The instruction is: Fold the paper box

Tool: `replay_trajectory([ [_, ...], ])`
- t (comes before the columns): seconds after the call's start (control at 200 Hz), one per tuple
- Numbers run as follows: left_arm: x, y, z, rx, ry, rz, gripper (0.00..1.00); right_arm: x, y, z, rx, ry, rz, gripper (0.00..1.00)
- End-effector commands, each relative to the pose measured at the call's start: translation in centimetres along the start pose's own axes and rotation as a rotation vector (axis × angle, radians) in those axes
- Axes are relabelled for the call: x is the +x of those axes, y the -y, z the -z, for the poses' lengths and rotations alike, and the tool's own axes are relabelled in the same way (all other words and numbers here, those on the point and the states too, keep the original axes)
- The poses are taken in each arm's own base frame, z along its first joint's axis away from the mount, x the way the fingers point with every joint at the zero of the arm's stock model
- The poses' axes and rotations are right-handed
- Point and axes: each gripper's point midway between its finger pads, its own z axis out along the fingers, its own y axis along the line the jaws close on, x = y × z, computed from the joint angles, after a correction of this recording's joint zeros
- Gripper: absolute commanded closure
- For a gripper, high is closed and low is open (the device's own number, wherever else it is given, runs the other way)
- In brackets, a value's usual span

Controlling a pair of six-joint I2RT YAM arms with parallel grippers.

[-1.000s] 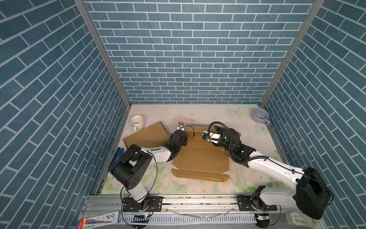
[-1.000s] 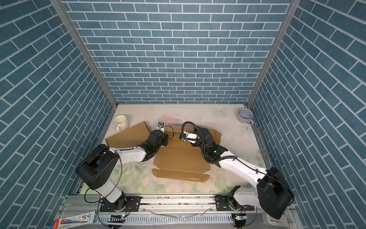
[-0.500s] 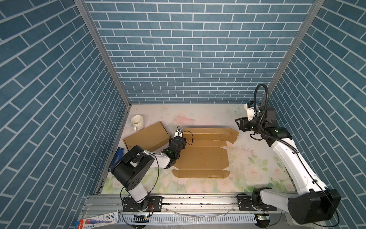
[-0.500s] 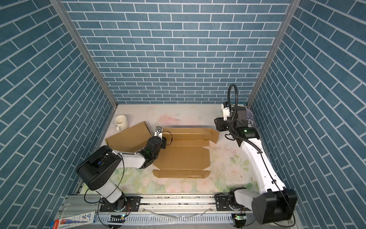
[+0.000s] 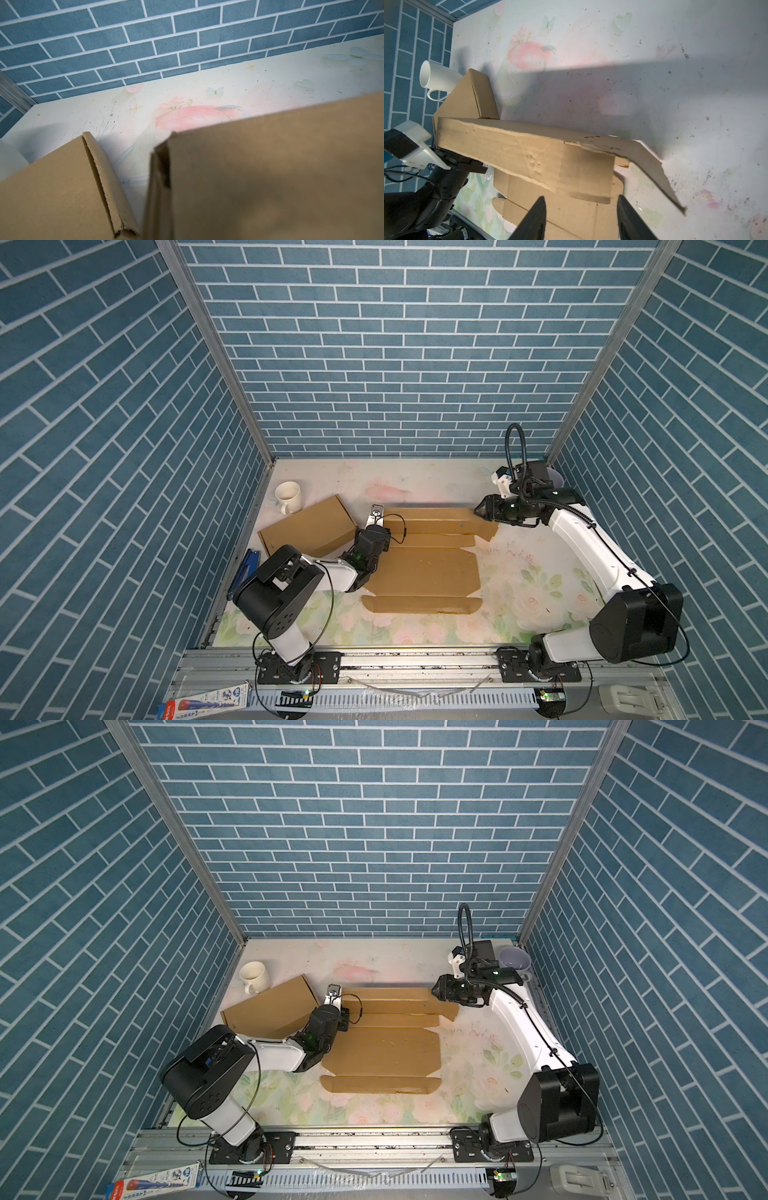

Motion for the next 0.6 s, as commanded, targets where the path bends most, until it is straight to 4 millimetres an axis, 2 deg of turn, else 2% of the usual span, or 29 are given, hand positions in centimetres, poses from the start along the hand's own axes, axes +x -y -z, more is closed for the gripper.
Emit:
replay_trajectory([
  [0.0,2.3,0.1,-0.4,-0.003,-0.080,-0.073,1.00,-0.3,-0.3,0.6,0.043,0.010,-0.065,0.45],
  [0.185,2.7,0.1,-0.4,-0.003,-0.089,-0.077,1.00,-0.3,-2.9,-2.5,-0.092,-0.040,-0.105,0.44],
  [0.335,3.1,0.3,-0.5,0.008,-0.098,-0.073,1.00,-0.8,-4.9,-3.8,-0.235,-0.065,-0.145,0.47],
  [0.525,2.8,0.5,-0.6,0.014,-0.095,-0.080,1.00,-1.2,-4.1,-3.8,-0.250,-0.068,-0.158,0.73],
  [0.595,3.0,0.5,-0.6,0.015,-0.102,-0.083,1.00,-1.8,-3.2,-2.8,-0.239,-0.044,-0.143,0.75],
])
